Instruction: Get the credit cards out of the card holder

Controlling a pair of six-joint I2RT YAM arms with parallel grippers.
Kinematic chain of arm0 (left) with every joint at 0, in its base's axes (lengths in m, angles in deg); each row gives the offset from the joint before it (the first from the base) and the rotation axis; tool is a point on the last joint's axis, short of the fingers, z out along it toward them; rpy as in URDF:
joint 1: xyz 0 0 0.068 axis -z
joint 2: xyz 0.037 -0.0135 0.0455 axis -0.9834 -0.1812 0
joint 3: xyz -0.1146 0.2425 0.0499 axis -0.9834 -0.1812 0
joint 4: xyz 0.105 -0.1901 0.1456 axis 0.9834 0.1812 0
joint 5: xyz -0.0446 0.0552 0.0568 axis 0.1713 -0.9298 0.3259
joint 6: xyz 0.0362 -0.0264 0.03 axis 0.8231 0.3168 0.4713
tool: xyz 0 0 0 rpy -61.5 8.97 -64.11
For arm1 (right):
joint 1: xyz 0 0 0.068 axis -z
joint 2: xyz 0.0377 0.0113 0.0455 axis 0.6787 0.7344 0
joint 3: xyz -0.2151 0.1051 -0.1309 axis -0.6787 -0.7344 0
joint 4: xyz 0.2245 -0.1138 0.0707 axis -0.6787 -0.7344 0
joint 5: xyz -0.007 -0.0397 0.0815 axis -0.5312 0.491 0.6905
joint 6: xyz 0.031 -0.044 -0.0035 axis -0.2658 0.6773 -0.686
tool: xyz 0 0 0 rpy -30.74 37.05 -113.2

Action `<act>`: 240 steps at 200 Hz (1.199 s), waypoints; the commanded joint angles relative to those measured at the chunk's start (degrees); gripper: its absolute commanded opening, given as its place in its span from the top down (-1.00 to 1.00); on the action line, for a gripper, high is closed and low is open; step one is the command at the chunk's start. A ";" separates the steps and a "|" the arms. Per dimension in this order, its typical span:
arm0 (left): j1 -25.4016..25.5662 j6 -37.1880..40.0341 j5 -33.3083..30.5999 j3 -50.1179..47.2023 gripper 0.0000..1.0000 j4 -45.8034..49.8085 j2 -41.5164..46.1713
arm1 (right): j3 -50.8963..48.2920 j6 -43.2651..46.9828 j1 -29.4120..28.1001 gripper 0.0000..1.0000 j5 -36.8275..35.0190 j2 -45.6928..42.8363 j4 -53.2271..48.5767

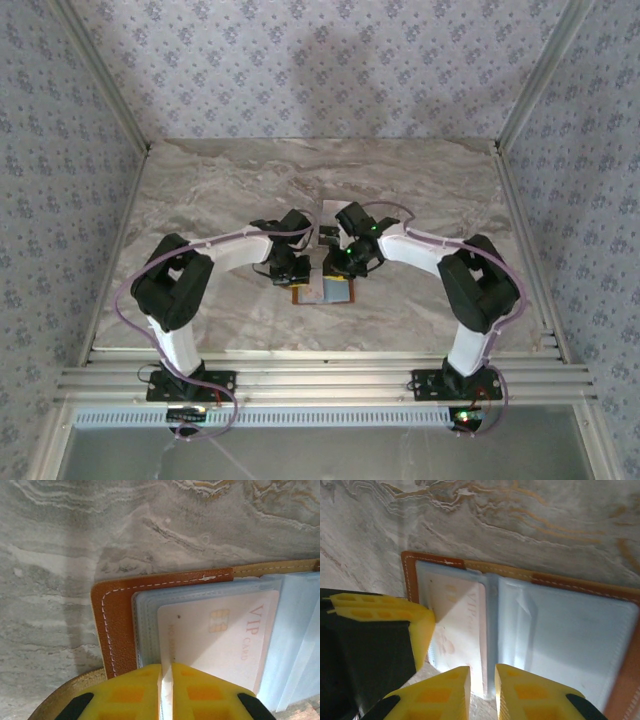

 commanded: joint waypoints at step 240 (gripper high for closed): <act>0.07 -0.44 -2.70 -1.73 0.71 3.57 1.66 | 3.37 0.94 -2.49 0.53 -6.63 3.58 -5.23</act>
